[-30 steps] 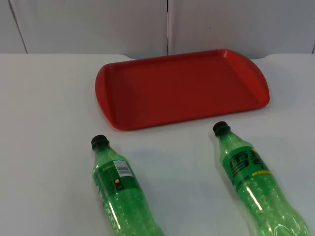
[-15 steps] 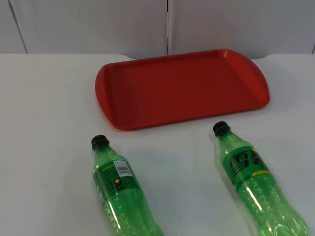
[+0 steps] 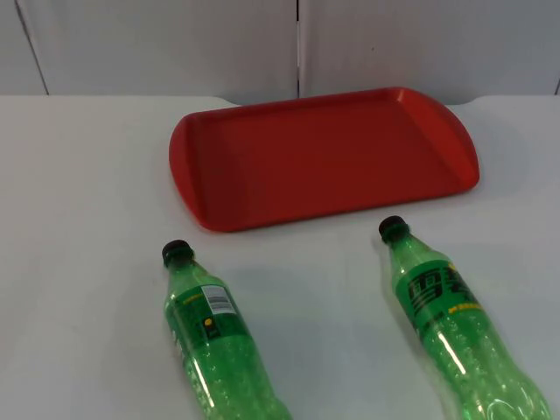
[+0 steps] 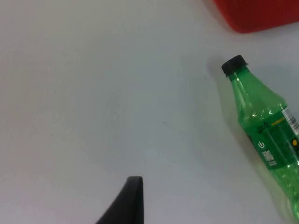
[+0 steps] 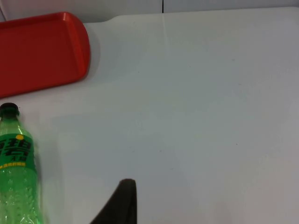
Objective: Place the bottle upright on the tray.
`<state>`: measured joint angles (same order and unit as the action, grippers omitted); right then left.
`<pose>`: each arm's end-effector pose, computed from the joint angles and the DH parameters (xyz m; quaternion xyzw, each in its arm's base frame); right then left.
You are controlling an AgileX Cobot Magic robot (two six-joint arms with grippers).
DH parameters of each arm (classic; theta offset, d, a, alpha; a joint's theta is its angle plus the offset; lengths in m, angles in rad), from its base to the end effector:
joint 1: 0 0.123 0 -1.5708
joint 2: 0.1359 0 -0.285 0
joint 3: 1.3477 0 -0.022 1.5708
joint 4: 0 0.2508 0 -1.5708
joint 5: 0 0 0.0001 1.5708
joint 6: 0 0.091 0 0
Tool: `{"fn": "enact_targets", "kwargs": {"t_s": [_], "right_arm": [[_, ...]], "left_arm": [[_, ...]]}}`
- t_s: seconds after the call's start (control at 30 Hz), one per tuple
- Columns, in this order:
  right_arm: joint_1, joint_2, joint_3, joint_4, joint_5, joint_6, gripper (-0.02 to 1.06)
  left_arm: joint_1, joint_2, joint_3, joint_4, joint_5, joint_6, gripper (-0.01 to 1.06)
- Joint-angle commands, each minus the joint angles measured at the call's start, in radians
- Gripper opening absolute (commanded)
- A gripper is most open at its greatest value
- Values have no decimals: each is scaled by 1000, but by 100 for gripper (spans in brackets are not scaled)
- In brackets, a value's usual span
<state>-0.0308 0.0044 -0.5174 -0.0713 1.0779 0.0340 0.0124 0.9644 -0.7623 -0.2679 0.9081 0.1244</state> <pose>-0.0072 -0.0055 0.2809 0.0296 0.8533 -0.0348 0.5195 0.1703 -0.0169 0.2949 0.0029 0.9554 -0.1050 0.2759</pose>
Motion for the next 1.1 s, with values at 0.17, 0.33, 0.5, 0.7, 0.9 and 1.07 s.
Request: {"fn": "enact_targets", "kwargs": {"t_s": [0.17, 0.33, 0.5, 0.7, 0.9, 1.07], "right_arm": [[-6, -4, 2, 2, 0, -5, 105], [-6, -4, 2, 2, 0, -5, 105], [-6, -4, 2, 2, 0, -5, 105], [-6, -4, 2, 2, 0, -5, 105], [-6, -4, 2, 2, 0, -5, 105], [-6, -4, 2, 2, 0, -5, 105]], "left_arm": [[-2, 147, -43, -96, -15, 66, 105], [-2, 217, -43, -191, -32, 118, 105], [-33, 251, -43, -201, -47, 115, 105], [-153, 273, -43, -197, -121, 43, 105], [-262, 320, -62, -175, -176, -68, 105], [-353, 380, -106, -84, -189, -197, 105]]}}
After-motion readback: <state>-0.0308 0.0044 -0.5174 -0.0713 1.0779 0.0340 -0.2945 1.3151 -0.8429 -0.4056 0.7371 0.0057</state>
